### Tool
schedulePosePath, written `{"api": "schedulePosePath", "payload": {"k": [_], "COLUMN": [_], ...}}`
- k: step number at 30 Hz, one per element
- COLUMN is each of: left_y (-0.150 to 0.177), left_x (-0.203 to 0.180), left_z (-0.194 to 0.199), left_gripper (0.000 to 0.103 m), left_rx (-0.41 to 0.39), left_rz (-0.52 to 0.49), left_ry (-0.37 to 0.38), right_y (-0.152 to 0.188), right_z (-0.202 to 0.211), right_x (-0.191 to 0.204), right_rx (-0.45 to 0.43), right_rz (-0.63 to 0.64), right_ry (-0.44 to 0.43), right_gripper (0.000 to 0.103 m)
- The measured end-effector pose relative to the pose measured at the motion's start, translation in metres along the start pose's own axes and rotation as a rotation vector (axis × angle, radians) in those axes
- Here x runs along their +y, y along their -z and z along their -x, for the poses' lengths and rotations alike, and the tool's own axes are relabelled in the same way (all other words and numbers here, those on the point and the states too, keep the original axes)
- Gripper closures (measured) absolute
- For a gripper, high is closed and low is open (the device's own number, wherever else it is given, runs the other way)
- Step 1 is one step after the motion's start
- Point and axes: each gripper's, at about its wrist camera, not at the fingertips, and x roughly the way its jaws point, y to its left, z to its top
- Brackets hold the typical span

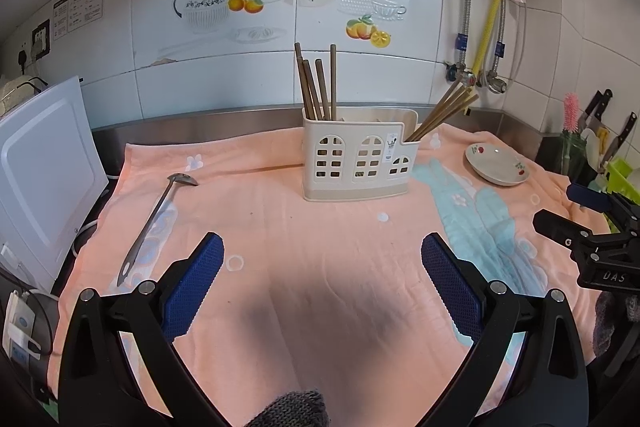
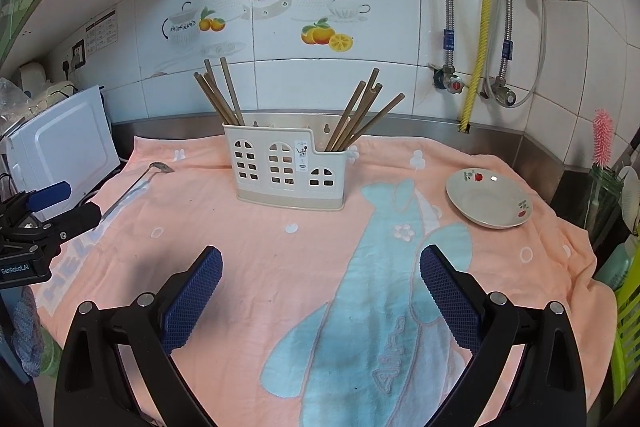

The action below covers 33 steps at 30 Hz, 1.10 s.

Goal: Organize utensils

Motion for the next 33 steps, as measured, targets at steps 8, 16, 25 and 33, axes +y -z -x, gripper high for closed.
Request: {"api": "schedulePosePath", "payload": {"k": [8, 16, 25, 33], "left_y": [-0.0003, 0.0007, 0.0007, 0.0009], "left_x": [-0.0007, 0.0001, 0.0008, 0.0002], "left_z": [0.0006, -0.0012, -0.0005, 0.0004], "left_gripper": [0.005, 0.005, 0.005, 0.005], "left_rx": [-0.001, 0.004, 0.002, 0.0], "left_rz": [-0.002, 0.009, 0.016, 0.008], "left_ry": [0.005, 0.014, 0.008, 0.004], "right_y": [0.0005, 0.0011, 0.0029, 0.0036], "right_z": [-0.001, -0.0014, 0.0001, 0.0], "right_x": [0.0007, 0.0007, -0.0004, -0.0021], "right_rx": [0.004, 0.004, 0.0, 0.0], "right_rz": [0.003, 0.002, 0.002, -0.003], "right_ry": [0.0, -0.005, -0.006, -0.007], "right_gripper": [0.007, 0.007, 0.007, 0.007]}}
